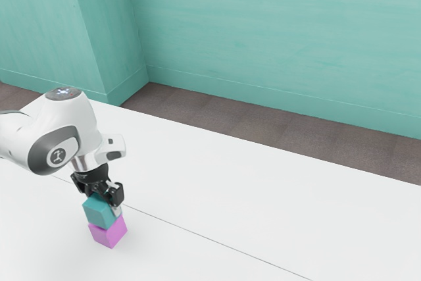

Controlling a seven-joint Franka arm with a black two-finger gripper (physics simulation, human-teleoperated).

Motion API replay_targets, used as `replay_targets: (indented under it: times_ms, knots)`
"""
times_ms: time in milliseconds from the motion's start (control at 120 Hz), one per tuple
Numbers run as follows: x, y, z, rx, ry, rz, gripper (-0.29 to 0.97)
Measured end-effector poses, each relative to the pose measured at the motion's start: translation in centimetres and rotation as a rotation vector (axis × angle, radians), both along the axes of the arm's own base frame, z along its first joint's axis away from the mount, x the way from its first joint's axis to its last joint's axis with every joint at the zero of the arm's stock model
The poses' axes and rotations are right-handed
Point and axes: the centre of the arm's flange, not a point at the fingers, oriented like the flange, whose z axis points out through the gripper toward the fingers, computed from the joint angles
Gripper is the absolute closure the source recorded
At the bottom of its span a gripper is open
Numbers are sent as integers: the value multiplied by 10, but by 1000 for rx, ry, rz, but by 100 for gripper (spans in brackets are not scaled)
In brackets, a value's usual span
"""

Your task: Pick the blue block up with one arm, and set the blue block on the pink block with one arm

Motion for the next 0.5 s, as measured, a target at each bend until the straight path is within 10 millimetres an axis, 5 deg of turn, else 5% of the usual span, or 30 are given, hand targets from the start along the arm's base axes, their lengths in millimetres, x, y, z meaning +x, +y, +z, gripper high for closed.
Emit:
replay_targets:
  times_ms: [500]
  knots:
    - [-3,2,4,-5,-5,-49,32]
